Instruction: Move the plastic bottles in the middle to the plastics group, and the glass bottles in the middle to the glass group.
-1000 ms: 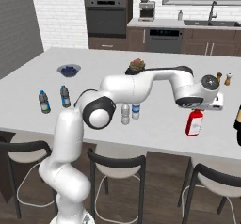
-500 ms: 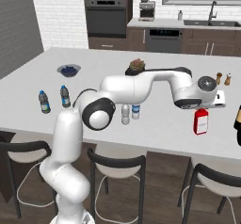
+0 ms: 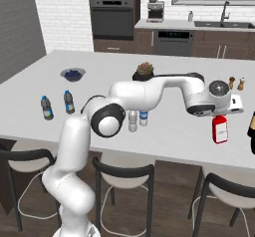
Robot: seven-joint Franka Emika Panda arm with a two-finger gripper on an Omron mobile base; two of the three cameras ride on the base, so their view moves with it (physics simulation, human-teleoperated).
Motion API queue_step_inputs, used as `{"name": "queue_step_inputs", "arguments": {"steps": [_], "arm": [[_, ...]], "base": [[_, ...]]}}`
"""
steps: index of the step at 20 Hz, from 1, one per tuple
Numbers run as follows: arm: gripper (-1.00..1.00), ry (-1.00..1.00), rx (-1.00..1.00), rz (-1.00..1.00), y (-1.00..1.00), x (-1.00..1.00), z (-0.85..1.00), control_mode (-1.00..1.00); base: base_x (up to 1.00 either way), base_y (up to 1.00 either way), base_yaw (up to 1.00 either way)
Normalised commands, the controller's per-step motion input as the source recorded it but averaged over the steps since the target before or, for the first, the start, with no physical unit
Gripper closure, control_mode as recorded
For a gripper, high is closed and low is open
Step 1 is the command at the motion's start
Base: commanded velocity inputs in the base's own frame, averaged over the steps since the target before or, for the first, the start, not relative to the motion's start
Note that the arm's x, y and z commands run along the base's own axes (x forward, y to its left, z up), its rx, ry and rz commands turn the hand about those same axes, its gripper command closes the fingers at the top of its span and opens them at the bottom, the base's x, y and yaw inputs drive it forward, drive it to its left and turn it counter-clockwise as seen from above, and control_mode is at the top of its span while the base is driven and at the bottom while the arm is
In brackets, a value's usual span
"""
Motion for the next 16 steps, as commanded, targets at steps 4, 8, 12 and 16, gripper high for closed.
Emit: {"name": "queue_step_inputs", "arguments": {"steps": [4, 8, 12, 16], "arm": [[1.0, 0.0, 0.02, 0.0, -0.49, 0.0, -0.09, -1.0], [1.0, -0.01, 0.02, -0.02, -0.54, 0.0, 0.0, -1.0], [1.0, -0.02, 0.03, 0.0, -0.19, 0.0, -0.05, -1.0], [1.0, -0.03, 0.01, 0.0, 0.0, 0.0, -0.24, -1.0]], "base": [[0.0, 0.0, 0.0], [0.0, 0.0, 0.0], [0.0, 0.0, 0.0], [0.0, 0.0, 0.0]]}}
